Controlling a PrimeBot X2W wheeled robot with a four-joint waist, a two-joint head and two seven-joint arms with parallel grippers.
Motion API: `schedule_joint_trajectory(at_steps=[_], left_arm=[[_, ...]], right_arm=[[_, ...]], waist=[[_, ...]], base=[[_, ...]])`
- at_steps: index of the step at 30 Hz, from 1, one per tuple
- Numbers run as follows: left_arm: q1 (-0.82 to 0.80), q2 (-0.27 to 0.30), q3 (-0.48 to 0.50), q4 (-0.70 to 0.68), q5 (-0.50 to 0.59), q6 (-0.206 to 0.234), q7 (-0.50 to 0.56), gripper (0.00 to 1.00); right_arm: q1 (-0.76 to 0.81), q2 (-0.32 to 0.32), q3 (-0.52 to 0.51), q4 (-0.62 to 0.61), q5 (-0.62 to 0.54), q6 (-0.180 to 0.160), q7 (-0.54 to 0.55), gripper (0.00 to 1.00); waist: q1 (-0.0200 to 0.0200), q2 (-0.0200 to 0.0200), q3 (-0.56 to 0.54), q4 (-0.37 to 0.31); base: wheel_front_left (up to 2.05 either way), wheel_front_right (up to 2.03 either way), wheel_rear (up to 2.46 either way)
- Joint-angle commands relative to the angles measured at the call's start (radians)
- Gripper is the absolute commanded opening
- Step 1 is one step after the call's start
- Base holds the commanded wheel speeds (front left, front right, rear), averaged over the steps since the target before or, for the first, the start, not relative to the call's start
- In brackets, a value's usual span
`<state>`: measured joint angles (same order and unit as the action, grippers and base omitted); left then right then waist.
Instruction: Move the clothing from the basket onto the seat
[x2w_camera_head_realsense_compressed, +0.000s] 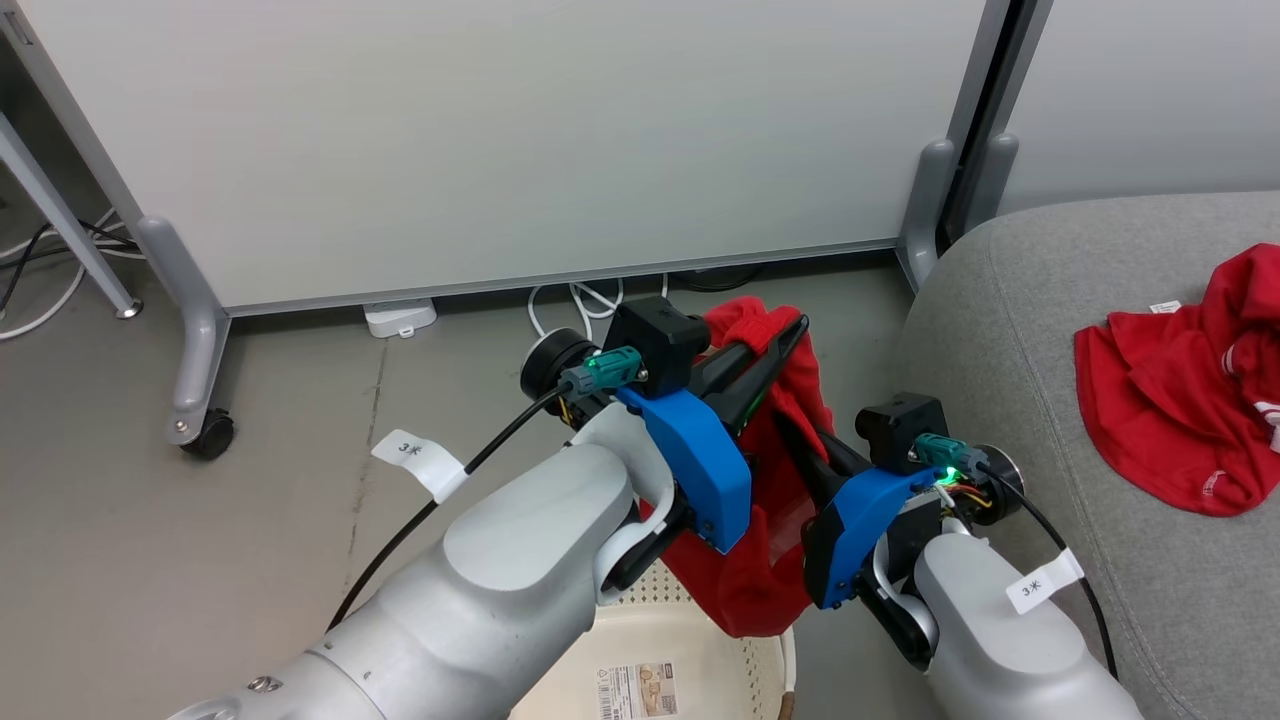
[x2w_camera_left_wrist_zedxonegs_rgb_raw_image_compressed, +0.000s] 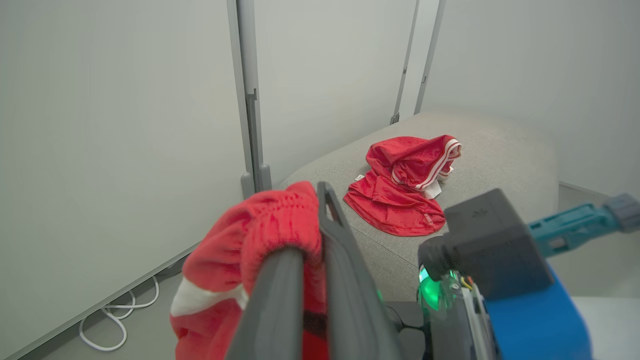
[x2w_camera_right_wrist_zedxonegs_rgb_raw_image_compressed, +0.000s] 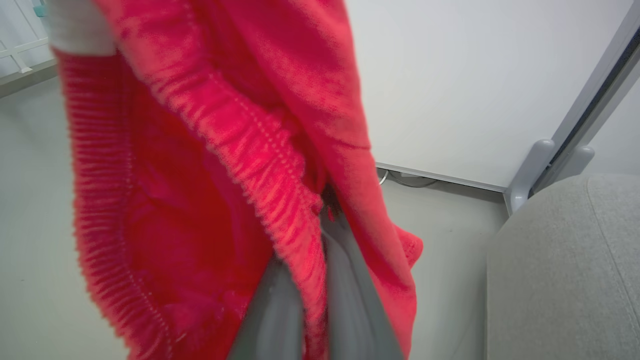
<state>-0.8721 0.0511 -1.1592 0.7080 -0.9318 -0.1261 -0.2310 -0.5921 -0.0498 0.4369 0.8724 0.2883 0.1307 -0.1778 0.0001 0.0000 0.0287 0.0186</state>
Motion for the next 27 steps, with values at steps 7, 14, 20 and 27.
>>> schedule_joint_trajectory(at_steps=[7, 14, 20, 27], left_arm=[[0.006, 0.0, -0.007, 0.011, -0.006, 0.004, 0.001, 1.0], [0.038, 0.01, -0.01, 0.006, 0.002, 0.012, -0.013, 1.0], [0.117, 0.049, 0.02, -0.044, 0.025, 0.024, -0.033, 1.0], [0.294, 0.135, 0.191, -0.243, 0.168, 0.054, -0.035, 1.0]], right_arm=[[-0.027, -0.001, -0.012, 0.022, 0.017, 0.0, -0.027, 0.0], [-0.047, -0.001, -0.049, 0.041, 0.022, 0.0, -0.056, 0.0], [-0.066, -0.001, -0.108, 0.044, 0.006, 0.0, -0.075, 0.0], [-0.063, -0.001, -0.202, 0.023, -0.036, 0.0, -0.087, 0.0]], waist=[[-0.0001, 0.0, 0.002, -0.006], [-0.0001, 0.0, 0.007, -0.007], [-0.0001, 0.0, 0.012, -0.009], [-0.0001, 0.0, 0.018, -0.013]], base=[[0.0, 0.0, 0.0], [0.0, 0.0, 0.0], [0.0, 0.0, 0.0], [0.0, 0.0, 0.0]])
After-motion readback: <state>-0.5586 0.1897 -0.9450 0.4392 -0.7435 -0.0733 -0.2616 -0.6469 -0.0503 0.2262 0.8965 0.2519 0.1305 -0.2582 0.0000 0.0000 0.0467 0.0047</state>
